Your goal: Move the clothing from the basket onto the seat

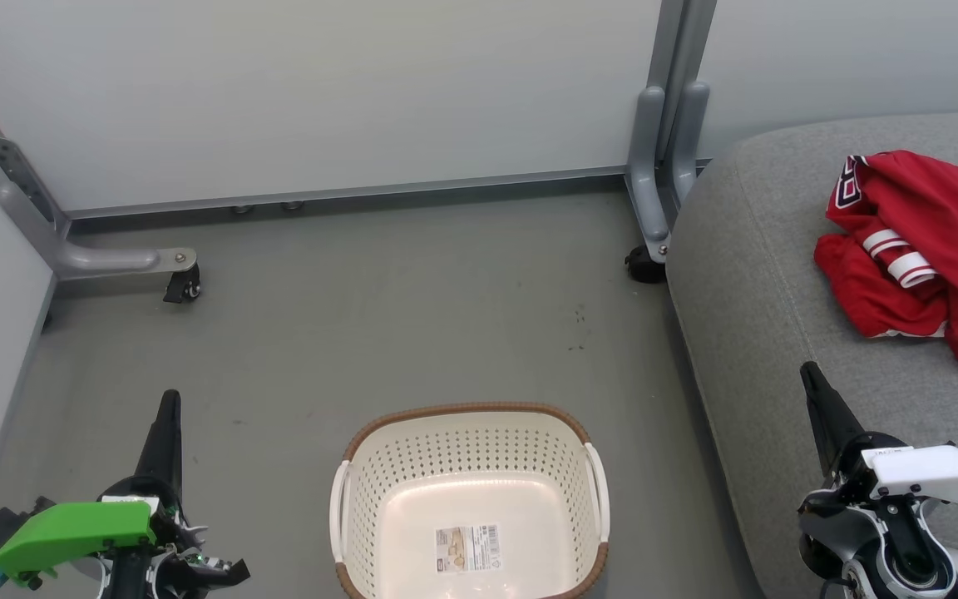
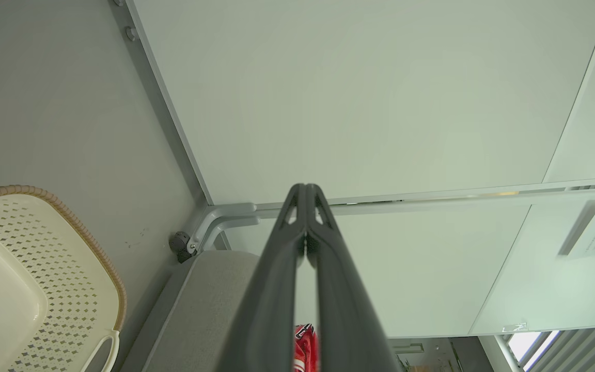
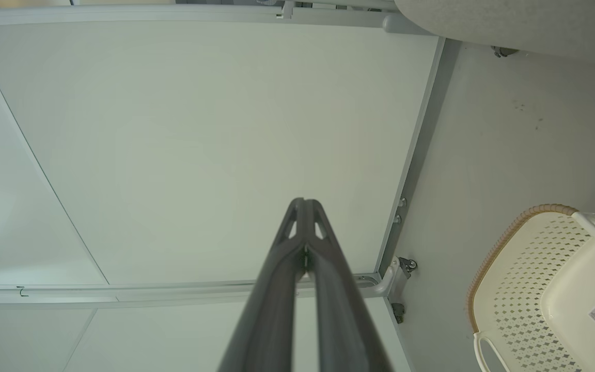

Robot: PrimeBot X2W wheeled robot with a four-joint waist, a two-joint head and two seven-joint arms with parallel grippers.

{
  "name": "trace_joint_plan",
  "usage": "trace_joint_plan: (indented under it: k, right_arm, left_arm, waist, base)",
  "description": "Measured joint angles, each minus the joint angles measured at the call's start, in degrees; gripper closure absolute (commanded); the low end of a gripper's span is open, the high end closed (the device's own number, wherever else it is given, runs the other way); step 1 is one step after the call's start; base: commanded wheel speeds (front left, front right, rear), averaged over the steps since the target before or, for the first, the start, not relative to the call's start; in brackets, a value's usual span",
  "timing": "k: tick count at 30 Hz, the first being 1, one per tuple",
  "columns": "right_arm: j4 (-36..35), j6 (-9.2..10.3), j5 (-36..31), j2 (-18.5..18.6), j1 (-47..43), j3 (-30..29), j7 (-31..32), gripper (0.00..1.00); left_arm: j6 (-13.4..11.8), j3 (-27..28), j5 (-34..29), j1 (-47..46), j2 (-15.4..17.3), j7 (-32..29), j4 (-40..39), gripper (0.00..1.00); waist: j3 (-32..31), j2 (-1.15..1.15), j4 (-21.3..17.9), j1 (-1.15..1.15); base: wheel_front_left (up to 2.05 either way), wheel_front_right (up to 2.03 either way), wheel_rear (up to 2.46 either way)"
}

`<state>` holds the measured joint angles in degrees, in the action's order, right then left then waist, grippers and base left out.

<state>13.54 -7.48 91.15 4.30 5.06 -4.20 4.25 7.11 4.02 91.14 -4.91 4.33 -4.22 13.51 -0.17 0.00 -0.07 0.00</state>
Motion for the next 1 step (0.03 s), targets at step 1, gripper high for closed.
trace_joint_plan:
  k: [1]
  right_arm:
    - [0.04, 0.0, 0.3, 0.0, 0.05, -0.07, 0.18, 1.0]
  left_arm:
    - [0.0, 0.05, 0.31, -0.09, 0.0, -0.05, 0.08, 1.0]
  waist:
    - [0.04, 0.0, 0.01, 0.0]
  base:
    - [0.0, 0.0, 0.0]
